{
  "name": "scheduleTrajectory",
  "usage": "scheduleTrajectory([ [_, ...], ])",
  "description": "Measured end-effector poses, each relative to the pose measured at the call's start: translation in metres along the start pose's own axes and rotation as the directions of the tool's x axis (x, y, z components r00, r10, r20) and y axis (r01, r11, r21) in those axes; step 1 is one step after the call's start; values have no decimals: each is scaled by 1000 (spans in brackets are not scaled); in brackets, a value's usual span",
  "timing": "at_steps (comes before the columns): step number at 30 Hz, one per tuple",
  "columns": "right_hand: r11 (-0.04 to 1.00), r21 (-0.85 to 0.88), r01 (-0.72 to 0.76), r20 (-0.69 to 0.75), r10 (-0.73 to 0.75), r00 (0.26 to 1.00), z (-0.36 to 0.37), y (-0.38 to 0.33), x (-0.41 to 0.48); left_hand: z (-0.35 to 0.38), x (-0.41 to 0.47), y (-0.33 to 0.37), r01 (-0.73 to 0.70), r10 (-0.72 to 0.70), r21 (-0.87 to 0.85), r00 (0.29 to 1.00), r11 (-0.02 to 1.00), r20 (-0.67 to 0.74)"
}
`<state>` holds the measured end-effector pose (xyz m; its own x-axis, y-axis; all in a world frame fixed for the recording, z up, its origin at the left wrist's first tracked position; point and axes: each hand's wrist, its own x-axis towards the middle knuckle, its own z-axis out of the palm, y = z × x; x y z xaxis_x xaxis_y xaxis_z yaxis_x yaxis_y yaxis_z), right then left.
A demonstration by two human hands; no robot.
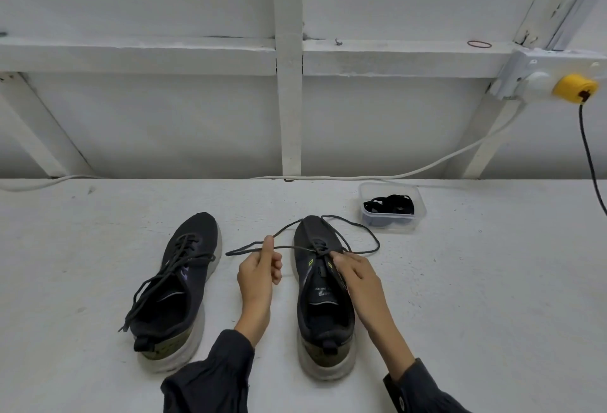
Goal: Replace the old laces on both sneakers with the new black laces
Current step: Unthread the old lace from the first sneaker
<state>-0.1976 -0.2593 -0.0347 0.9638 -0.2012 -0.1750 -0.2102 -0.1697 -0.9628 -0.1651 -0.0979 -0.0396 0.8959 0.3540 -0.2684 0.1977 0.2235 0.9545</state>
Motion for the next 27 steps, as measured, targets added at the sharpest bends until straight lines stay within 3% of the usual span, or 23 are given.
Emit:
scheduleTrajectory([
  [3,965,-227,132,-19,-140,990,-3,0,12,6,-16,-5,-74,68,51,991,996,111],
  [8,833,-512,207,24,-227,974,-4,-10,30,13,-39,-22,-217,108,241,911,946,399],
  [13,696,-667,265,150,-223,963,0,-18,36,12,-38,-24,-329,148,351,879,877,454],
  [18,619,-741,261,108,-273,956,7,-21,41,13,-37,-25,-356,141,376,859,856,491],
  [20,652,-705,279,109,-288,951,3,-17,41,12,-37,-26,-366,156,369,858,854,490],
  [23,835,-488,254,109,-231,967,-11,-8,41,12,-36,-28,-368,167,358,859,858,483],
  [27,868,-411,278,107,-257,960,-16,-1,45,12,-35,-29,-372,170,364,860,854,481],
])
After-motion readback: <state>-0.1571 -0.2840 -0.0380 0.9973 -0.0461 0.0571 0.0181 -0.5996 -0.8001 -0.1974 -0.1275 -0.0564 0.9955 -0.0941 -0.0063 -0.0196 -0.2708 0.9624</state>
